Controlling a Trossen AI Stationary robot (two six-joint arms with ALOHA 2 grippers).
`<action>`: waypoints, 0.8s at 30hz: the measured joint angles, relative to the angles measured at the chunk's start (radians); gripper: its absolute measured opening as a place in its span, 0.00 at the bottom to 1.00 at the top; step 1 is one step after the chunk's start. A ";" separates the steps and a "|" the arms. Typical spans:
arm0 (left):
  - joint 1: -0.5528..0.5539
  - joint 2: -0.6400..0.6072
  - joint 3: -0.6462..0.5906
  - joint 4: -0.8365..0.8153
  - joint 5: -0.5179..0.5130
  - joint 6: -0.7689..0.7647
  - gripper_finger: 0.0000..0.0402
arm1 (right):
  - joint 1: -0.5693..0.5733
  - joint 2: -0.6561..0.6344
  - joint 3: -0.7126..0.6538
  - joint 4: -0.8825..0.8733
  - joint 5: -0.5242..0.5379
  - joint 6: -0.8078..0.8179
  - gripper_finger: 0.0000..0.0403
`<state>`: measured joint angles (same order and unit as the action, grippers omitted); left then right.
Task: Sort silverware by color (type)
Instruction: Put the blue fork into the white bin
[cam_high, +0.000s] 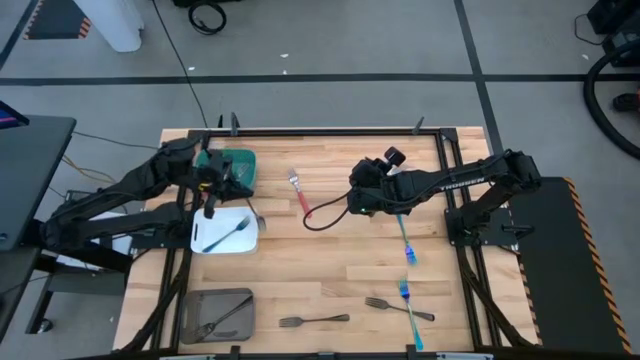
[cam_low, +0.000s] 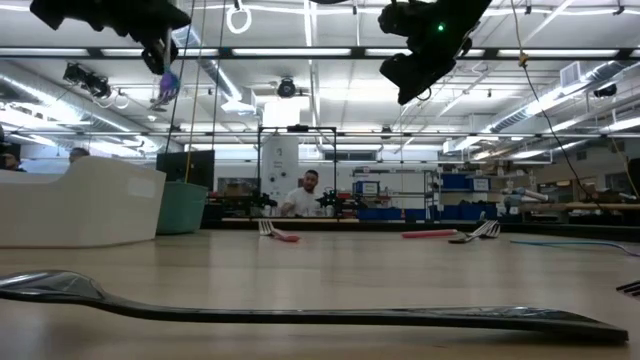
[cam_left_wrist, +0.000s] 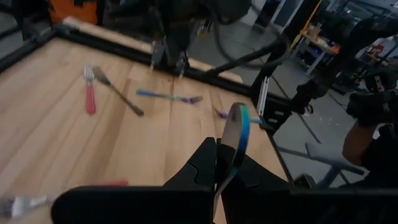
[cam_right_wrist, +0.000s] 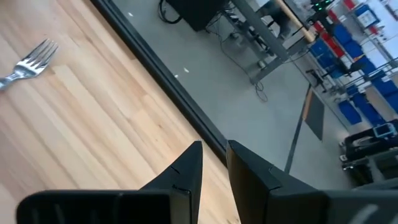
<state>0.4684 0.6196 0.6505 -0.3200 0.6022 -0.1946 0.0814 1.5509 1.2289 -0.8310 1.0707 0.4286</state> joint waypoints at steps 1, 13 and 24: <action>0.000 -0.002 0.008 -0.025 -0.001 0.003 0.03 | 0.000 0.000 0.000 0.001 -0.006 0.000 0.21; -0.001 -0.021 0.262 -0.491 -0.047 0.104 0.03 | 0.000 0.000 -0.036 0.018 -0.052 0.046 0.20; -0.002 -0.018 0.287 -0.853 -0.270 0.098 0.03 | -0.006 0.000 -0.076 0.031 -0.053 0.050 0.20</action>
<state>0.4667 0.6014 0.9371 -1.1726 0.3317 -0.0968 0.0753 1.5505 1.1534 -0.8004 1.0180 0.4788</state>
